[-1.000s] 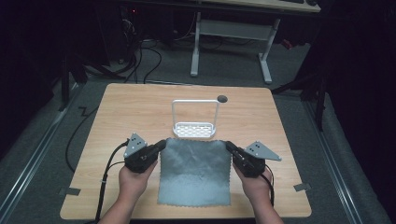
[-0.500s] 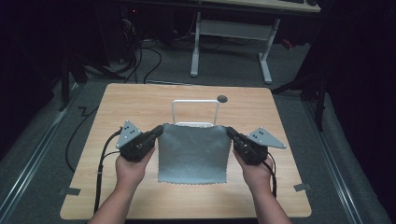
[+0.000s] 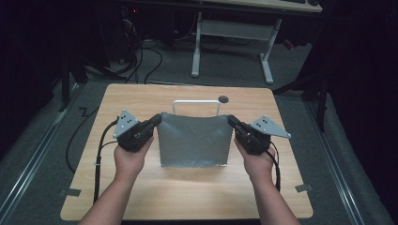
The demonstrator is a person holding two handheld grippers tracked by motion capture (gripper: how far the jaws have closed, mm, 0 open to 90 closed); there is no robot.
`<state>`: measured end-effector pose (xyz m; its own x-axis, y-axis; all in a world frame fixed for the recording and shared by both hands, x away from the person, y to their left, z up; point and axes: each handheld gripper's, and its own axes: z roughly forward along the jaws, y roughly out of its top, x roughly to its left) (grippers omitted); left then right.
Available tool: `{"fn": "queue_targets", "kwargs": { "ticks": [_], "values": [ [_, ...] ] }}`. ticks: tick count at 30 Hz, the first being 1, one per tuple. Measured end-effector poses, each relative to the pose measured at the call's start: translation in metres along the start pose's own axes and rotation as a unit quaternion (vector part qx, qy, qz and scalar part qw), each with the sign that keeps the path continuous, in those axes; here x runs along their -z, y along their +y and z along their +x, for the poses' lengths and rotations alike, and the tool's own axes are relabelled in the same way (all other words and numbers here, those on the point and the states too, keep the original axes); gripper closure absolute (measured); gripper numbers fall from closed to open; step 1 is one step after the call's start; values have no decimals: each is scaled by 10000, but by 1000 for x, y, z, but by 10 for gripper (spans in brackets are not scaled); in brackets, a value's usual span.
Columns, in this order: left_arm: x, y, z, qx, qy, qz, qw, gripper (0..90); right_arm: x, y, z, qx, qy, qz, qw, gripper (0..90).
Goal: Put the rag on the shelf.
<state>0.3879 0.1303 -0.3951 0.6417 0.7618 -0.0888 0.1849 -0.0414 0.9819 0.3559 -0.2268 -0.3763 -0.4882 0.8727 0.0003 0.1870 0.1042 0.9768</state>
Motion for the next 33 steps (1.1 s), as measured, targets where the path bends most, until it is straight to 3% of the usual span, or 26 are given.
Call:
{"fn": "queue_targets", "kwargs": {
  "ticks": [7, 18, 33],
  "values": [
    [-9, 11, 6, -59, 45, -35, 10000, 899, -10, 10, -7, -84, -15, -28, 10000, 894],
    [-32, 28, 17, -360, 184, -30, 9992, 899, -31, 23, -22, -174, -163, -39, 9997, 894],
    [-77, 40, 48, -459, 362, 51, 9983, 899, -74, 37, -45, -198, -269, 25, 9994, 894]
  ]
}}
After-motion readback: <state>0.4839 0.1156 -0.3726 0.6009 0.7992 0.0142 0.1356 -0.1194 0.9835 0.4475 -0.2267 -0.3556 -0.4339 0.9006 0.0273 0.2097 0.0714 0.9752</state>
